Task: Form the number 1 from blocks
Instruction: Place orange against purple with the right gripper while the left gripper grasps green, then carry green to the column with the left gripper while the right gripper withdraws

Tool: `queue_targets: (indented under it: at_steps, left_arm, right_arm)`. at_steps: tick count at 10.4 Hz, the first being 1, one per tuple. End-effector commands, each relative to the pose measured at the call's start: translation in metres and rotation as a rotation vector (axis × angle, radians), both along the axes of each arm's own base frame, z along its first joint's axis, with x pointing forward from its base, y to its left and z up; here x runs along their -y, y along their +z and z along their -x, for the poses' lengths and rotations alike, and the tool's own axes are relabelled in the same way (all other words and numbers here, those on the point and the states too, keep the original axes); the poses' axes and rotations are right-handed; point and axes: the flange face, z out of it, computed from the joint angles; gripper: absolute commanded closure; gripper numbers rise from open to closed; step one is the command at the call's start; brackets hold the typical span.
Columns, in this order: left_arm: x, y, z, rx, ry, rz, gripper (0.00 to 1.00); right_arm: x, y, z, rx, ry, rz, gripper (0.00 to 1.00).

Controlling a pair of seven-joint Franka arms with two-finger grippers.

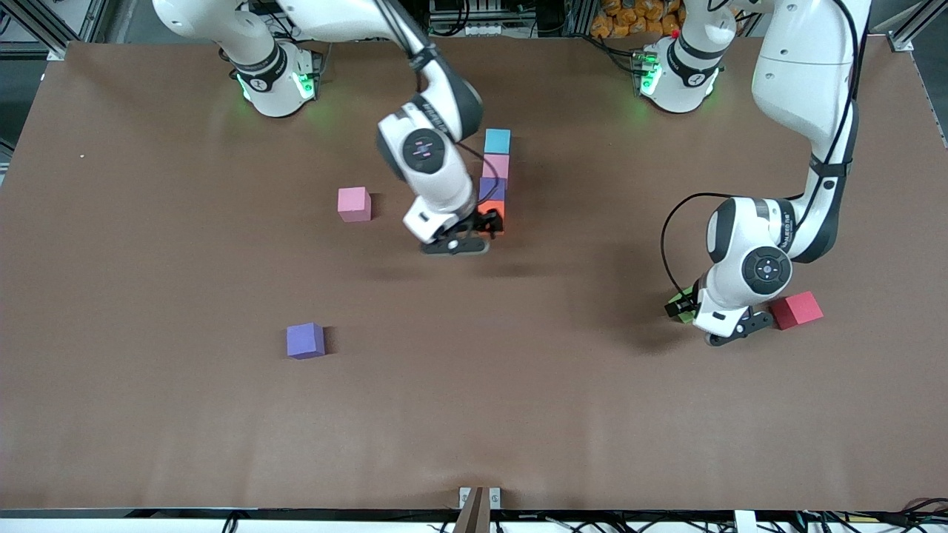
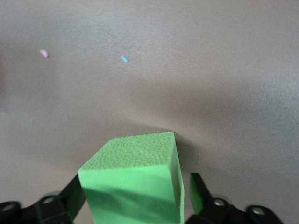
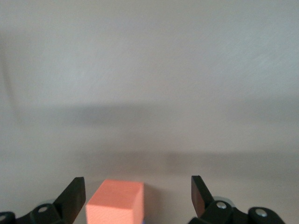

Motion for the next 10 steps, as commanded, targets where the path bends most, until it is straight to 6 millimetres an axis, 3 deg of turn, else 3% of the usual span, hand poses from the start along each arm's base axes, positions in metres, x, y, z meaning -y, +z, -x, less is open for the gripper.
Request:
queue_targets:
  at_steps: [1,2,3,4,5,7,10]
  left_arm:
    - [0.004,0.012,-0.009,0.019,-0.157,0.004,1.0]
    - [0.01,0.018,-0.011,0.027,-0.185,0.007,1.0]
    - [0.028,0.026,-0.011,0.037,-0.256,0.016,1.0]
    - [0.054,0.043,-0.013,0.059,-0.335,0.024,1.0]
    - [0.088,0.056,-0.009,0.077,-0.392,0.04,1.0]
    - [0.154,0.082,0.004,0.116,-0.444,0.096,1.0]
    - [0.229,0.102,0.015,0.131,-0.41,0.228,1.0]
  right_arm:
    - [0.058,0.029,-0.049,0.042,0.092,0.07,0.0]
    - [0.078,0.045,-0.069,0.052,0.14,0.142,0.0]
    - [0.093,0.064,-0.083,0.053,0.178,0.18,0.0]
    - [0.112,0.086,-0.095,0.056,0.202,0.178,0.0]
    - [0.147,0.118,-0.108,0.081,0.185,0.157,0.0]
    - [0.2,0.164,-0.117,0.087,0.132,0.136,0.0]
    - [0.269,0.216,-0.112,0.052,0.047,0.099,0.0]
